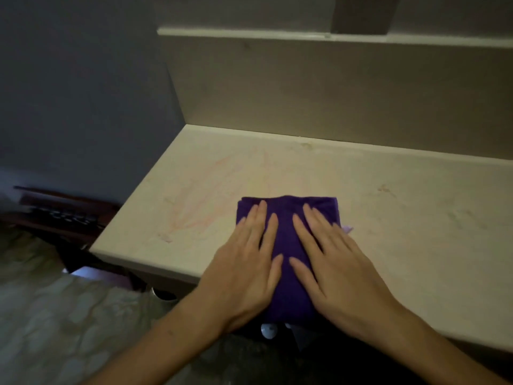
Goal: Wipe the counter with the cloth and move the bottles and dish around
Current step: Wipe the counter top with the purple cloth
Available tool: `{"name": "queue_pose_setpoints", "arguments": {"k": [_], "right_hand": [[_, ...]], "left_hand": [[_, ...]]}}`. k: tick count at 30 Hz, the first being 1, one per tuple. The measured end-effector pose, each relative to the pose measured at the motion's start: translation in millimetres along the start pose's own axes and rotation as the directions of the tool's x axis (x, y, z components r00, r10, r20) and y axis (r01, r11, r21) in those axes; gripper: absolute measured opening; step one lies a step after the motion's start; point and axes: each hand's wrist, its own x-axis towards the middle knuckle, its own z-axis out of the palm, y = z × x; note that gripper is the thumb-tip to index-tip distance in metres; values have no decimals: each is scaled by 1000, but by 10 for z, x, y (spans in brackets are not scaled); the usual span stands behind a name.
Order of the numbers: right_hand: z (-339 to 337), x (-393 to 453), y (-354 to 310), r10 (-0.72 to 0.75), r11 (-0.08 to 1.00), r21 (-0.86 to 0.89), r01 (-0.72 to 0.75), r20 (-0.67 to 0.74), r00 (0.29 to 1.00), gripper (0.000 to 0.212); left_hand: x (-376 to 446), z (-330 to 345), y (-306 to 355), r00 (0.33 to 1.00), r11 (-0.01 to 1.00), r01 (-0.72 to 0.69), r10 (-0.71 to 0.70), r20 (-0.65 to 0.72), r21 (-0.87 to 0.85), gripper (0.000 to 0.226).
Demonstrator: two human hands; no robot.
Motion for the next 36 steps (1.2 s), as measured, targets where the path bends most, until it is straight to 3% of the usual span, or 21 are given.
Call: {"name": "queue_pose_setpoints", "arguments": {"k": [2, 6, 9, 12, 17, 23, 26, 30, 34, 36], "right_hand": [[-27, 116, 42, 15, 999, -33, -13, 38, 999, 67], [-63, 824, 333, 8, 1000, 3, -8, -1, 1000, 73], [-8, 1641, 591, 14, 999, -34, -15, -23, 1000, 79], [31, 2206, 680, 7, 996, -86, -8, -6, 1000, 69], [72, 2130, 570, -8, 996, -92, 9, 17, 1000, 71], [119, 852, -102, -109, 993, -38, 110, 27, 994, 70], [103, 604, -276, -142, 988, -46, 145, 65, 988, 72], [145, 1228, -189, -159, 987, -12, 160, 49, 986, 76], [257, 2299, -83, -54, 998, -15, 54, -20, 998, 88], [283, 2670, -60, -1, 1000, -20, 1, -21, 1000, 80]], "left_hand": [[93, -3, 16, 998, 997, 39, -36, 50, -61, 70], [802, 65, -197, 994, 978, 108, -109, 3, -180, 68], [1559, 116, -644, 993, 990, 114, -116, -18, -86, 66], [1958, 62, -1002, 993, 994, 109, -109, 56, -3, 65], [1762, -1, -998, 991, 993, 118, -119, 56, 25, 67], [365, -31, -640, 993, 994, 105, -105, 56, 12, 69], [6, -62, -620, 995, 998, 64, -63, 74, -7, 70], [435, -15, -981, 997, 998, 66, -67, 33, 24, 68], [1340, -5, -1673, 991, 988, 130, -131, 9, 78, 66], [1686, -41, -1896, 990, 988, 132, -136, 45, 85, 66]]}}
